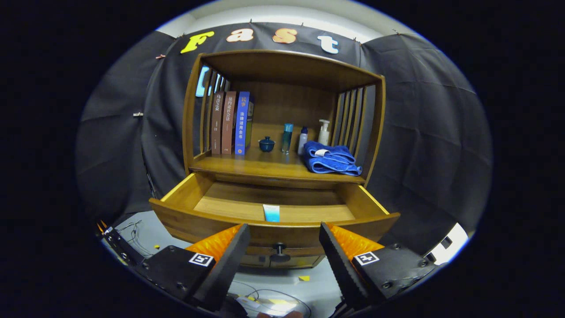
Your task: Pull open the drawer, take out the items inside it, and place them on the countertop above the cabinet.
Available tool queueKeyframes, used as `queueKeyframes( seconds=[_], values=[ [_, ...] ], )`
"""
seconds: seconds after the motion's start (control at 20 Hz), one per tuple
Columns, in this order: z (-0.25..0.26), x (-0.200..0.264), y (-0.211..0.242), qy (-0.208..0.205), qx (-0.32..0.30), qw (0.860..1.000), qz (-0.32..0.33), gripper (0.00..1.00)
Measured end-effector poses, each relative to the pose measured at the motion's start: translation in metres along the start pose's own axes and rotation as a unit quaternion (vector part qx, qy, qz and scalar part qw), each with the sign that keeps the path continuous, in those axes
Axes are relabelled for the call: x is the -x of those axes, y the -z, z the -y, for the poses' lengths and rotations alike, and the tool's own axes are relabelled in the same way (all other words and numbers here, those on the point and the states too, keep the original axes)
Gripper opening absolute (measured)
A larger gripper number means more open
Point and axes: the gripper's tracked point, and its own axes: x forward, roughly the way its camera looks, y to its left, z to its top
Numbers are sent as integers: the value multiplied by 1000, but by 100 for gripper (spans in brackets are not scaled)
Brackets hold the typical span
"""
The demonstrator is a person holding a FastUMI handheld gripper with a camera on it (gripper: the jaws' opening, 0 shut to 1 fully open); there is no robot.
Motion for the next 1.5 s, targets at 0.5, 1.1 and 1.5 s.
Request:
queueKeyframes(
  seconds=[0.5,1.1,1.5],
  values=[
    [1,-145,5,20,-76,967,-243,99],
    [-18,-219,104,-37,-81,906,-413,79],
    [-6,-211,106,-12,-108,906,-410,44]
  ],
)
